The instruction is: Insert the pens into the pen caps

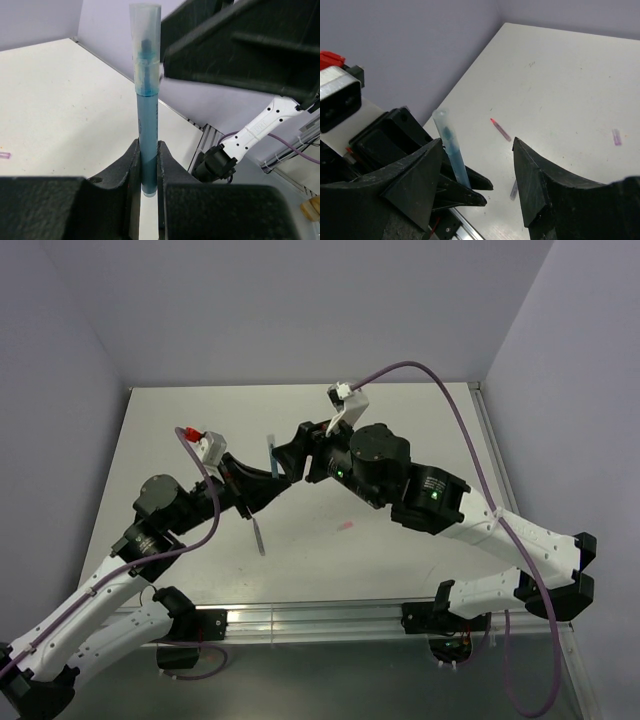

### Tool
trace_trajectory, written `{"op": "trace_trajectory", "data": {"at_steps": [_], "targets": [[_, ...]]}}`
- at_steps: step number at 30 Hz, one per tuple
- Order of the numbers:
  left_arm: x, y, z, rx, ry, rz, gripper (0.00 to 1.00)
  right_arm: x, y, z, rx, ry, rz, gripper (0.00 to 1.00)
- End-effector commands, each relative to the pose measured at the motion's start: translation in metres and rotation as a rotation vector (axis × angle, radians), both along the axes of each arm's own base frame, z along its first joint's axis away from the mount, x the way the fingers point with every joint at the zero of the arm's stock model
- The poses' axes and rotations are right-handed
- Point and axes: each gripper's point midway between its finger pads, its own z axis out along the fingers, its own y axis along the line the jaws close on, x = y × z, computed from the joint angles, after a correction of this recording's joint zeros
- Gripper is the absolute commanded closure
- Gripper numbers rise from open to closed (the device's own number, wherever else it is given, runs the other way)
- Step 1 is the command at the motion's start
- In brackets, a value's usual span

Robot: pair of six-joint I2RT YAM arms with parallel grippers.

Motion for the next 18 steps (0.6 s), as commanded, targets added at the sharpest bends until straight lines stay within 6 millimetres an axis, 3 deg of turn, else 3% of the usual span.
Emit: {"op": "trace_trajectory", "data": {"at_steps": [1, 18], "targets": [[-0.007, -0.003, 0.008, -0.035, -0.021, -0.037, 1.0, 0.005, 0.0, 0.03, 0.043, -0.048, 0.002, 0.34], [-0.009, -0.014, 0.004, -0.02, -0.005, -0.075, 0.99, 0.019, 0.026, 0.029, 0.007, -0.041, 0.023, 0.35]]}}
